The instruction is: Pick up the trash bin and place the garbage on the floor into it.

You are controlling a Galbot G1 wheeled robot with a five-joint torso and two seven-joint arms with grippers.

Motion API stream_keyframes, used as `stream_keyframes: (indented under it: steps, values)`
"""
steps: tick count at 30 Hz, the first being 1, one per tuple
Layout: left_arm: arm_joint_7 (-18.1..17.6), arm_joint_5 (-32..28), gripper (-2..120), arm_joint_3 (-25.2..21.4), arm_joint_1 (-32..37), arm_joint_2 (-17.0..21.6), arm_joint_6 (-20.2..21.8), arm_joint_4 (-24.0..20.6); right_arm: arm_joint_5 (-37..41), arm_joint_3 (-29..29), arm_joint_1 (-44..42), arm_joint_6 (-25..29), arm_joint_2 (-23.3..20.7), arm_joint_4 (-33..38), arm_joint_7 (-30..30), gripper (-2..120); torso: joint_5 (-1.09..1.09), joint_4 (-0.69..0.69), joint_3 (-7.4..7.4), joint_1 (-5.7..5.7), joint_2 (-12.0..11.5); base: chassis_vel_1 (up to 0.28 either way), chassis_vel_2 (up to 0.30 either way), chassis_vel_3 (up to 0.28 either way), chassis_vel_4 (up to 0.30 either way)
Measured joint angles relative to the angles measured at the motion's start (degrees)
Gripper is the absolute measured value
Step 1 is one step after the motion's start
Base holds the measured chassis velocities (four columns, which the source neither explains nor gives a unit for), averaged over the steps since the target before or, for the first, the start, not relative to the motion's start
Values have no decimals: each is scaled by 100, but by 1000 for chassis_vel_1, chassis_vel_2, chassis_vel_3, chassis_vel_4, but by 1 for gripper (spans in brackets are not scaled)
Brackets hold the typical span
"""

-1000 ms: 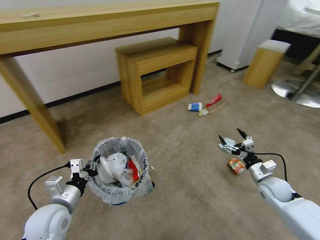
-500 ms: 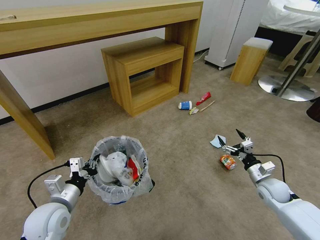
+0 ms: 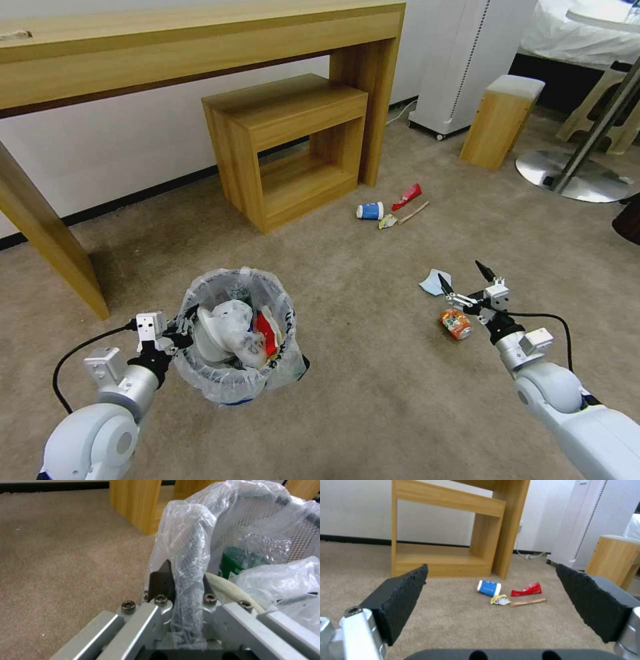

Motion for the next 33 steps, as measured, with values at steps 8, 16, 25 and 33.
stream_keyframes:
  steps: [8, 16, 25, 33]
  values:
    - [-1, 38, 2, 19, 13, -33, -46, 2, 2, 103, -107, -1, -51, 73, -6, 98, 0, 1, 0, 0, 0, 0, 0, 0, 0]
    - [2, 53, 2, -12, 68, -41, -70, -51, 3, 105, -132, -9, -20, 97, -16, 98, 0, 1, 0, 0, 0, -9, -18, -7, -12]
    - [2, 53, 2, -26, 81, -49, -79, -70, -18, 112, -162, -8, 9, 98, -19, 98, 0, -4, 0, 0, 0, -55, -57, -49, -69]
    - [-32, 49, 2, -69, 87, -49, -79, -79, -42, 117, -140, -18, 28, 88, 14, 98, 0, 1, 0, 0, 0, 0, 0, 0, 0]
